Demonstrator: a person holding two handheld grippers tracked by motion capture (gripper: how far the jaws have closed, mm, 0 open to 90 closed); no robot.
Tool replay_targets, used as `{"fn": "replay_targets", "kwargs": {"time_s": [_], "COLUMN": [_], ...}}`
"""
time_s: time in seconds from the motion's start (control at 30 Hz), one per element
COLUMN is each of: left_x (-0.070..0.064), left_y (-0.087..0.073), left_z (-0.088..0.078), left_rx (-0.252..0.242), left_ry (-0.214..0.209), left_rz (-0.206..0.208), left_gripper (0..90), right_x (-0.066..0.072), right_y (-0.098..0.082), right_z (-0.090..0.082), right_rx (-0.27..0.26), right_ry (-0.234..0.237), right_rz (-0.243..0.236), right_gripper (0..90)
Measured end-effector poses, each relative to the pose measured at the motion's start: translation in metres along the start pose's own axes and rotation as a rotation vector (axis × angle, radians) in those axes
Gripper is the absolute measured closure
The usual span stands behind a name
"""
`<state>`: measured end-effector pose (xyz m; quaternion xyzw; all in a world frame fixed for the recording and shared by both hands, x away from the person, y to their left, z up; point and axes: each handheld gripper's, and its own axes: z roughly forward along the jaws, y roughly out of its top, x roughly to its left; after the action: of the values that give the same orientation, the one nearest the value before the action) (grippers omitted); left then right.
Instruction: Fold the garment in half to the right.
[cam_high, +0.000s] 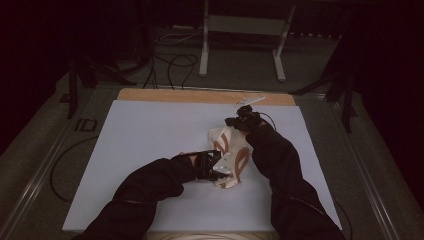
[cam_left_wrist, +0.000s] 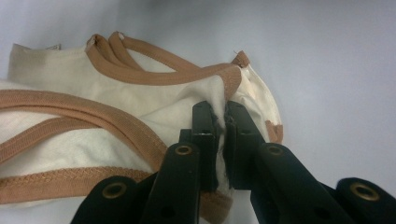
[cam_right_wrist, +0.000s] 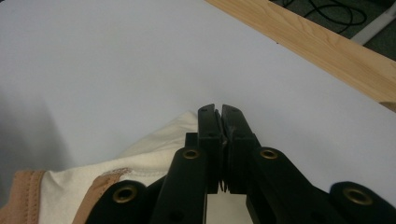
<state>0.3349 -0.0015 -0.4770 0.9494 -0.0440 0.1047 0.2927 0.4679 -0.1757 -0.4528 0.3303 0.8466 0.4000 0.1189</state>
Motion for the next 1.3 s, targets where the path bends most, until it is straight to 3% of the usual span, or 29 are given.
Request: {"fn": "replay_targets", "kwargs": {"time_s": [0.67, 1.17, 1.3], "left_x": [0.002, 0.007, 0.009], "left_y": [0.012, 0.017, 0.019], "left_z": [0.009, 0.022, 0.027], "left_rx": [0.026, 0.031, 0.015], "left_ry": [-0.018, -0.041, -0.044], "left_rz": [0.016, -0.010, -0.041], "left_gripper": [84.5, 84.2, 83.9], "right_x": [-0.024, -0.037, -0.040], "right_y": [-0.035, -0.055, -0.060], "right_z": [-0.005, 0.005, 0.009], "right_rx": [0.014, 0.025, 0.030], "right_ry": [-0.036, -0.043, -0.050], "right_rz": [0.038, 0.098, 0.111], "right_gripper": [88.3, 88.3, 88.2]}}
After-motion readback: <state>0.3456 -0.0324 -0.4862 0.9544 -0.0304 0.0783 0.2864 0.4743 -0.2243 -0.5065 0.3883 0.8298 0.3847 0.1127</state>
